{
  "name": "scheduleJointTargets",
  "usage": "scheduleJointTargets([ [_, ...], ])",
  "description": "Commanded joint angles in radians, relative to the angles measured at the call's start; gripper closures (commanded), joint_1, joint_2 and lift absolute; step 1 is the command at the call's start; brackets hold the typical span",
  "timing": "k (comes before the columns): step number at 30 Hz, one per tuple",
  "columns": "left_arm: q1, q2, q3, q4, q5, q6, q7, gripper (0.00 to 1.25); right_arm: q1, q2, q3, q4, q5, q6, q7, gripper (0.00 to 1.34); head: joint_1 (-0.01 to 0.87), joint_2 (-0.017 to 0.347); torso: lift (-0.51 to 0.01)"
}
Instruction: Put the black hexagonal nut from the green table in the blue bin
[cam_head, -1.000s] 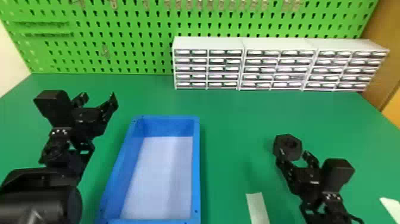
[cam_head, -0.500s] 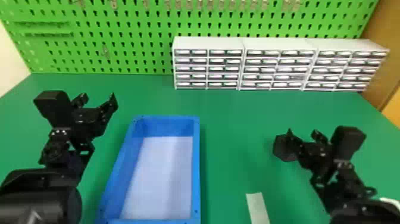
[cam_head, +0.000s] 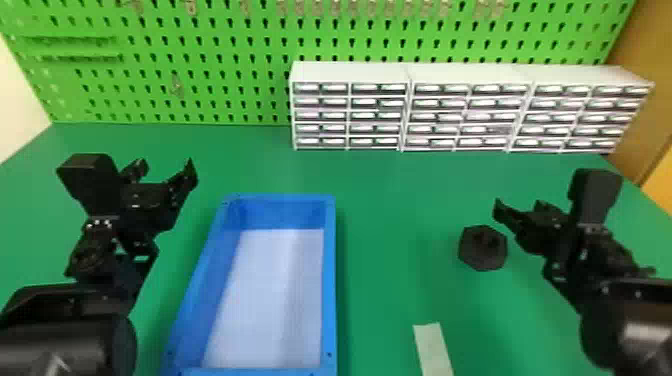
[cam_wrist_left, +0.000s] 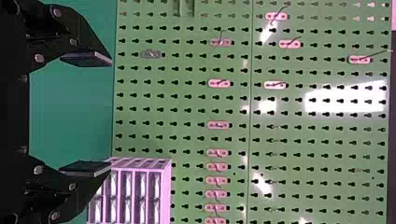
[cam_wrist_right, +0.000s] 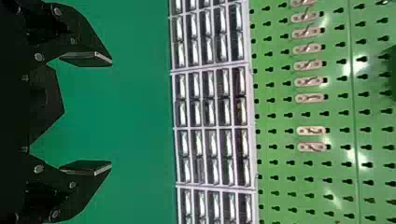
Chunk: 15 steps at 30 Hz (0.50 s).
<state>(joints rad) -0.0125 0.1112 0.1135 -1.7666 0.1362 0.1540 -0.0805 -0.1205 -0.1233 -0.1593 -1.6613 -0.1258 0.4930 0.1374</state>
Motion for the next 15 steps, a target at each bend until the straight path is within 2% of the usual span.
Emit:
scheduleJointTargets([
  [1, 0.0, -0.001, 0.0, -0.001, 0.002, 0.004, 0.001, 0.46, -0.064, -0.027, -0.003, 0.0, 0.002, 0.128, 0.005, 0.48, 0.686, 0.052, -0.097],
  [7, -0.003, 0.001, -0.005, -0.001, 0.0, 0.007, -0.001, 0.46, -0.151, -0.068, 0.012, 0.006, 0.009, 0.302, 0.014, 0.48, 0.686, 0.052, -0.097],
  [15, -0.003, 0.001, -0.005, -0.001, 0.0, 0.012, -0.004, 0.46, -0.257, -0.107, 0.06, 0.048, -0.026, 0.467, 0.014, 0.48, 0.686, 0.052, -0.097],
])
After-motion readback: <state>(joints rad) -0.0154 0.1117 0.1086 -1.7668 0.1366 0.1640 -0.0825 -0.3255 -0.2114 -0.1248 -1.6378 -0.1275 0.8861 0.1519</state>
